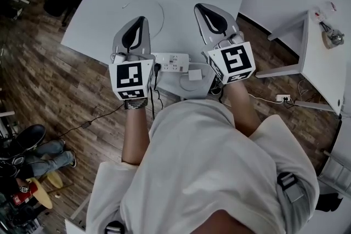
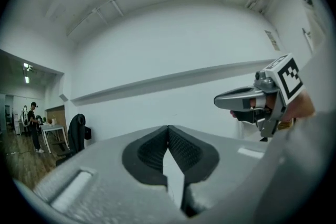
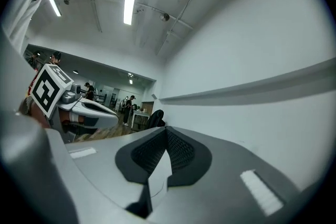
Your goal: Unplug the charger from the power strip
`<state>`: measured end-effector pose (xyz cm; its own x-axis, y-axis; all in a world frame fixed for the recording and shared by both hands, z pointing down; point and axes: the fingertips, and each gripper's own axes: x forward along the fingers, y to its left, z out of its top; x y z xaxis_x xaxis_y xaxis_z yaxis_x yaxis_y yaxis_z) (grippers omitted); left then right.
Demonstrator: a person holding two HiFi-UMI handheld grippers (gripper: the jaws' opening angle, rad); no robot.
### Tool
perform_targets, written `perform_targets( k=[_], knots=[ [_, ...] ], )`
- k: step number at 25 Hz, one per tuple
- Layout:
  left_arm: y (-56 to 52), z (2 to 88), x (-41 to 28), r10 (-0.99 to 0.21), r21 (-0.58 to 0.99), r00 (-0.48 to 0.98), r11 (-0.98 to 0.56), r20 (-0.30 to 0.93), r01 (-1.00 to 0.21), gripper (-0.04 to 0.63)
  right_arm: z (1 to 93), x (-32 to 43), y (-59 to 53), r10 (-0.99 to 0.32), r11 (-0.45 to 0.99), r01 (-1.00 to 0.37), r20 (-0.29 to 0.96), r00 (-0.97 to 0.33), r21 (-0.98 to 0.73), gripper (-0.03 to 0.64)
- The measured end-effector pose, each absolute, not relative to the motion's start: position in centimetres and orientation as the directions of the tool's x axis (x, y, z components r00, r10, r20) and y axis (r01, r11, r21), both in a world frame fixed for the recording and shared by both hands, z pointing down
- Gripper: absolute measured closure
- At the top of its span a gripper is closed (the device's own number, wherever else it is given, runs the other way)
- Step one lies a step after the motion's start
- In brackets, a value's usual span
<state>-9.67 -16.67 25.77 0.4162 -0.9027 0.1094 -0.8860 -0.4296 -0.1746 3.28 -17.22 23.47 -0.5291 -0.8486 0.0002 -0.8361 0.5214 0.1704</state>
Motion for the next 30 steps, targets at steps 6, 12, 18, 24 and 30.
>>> perform_targets(
  k=[6,12,18,24,30],
  knots=[
    [-16.5,21.7,-9.7,-0.907,-0.230,0.420,-0.414,0.022,-0.881,0.591,18.5,2.5,-16.6,-0.828,0.523,-0.826,-0.104,-0.551,0.212,0.615],
    [-16.1,19.6,-9.9,-0.908,-0.246,0.418,-0.400,-0.025,-0.883,0.591,17.5,2.2,-16.4,-0.830,0.518,-0.831,-0.115,-0.546,0.203,0.615],
    [-16.5,19.9,-10.1,-0.909,-0.236,0.415,-0.400,-0.018,-0.886,0.591,17.9,2.0,-16.6,-0.827,0.527,-0.827,-0.104,-0.552,0.195,0.615],
    [-16.7,20.3,-10.0,-0.909,-0.235,0.416,-0.403,-0.006,-0.885,0.591,18.5,1.8,-16.8,-0.825,0.537,-0.824,-0.093,-0.558,0.183,0.615],
    [-16.6,20.5,-9.8,-0.908,-0.236,0.418,-0.406,0.000,-0.883,0.591,18.8,1.5,-16.7,-0.821,0.546,-0.818,-0.080,-0.566,0.184,0.615]
  ],
)
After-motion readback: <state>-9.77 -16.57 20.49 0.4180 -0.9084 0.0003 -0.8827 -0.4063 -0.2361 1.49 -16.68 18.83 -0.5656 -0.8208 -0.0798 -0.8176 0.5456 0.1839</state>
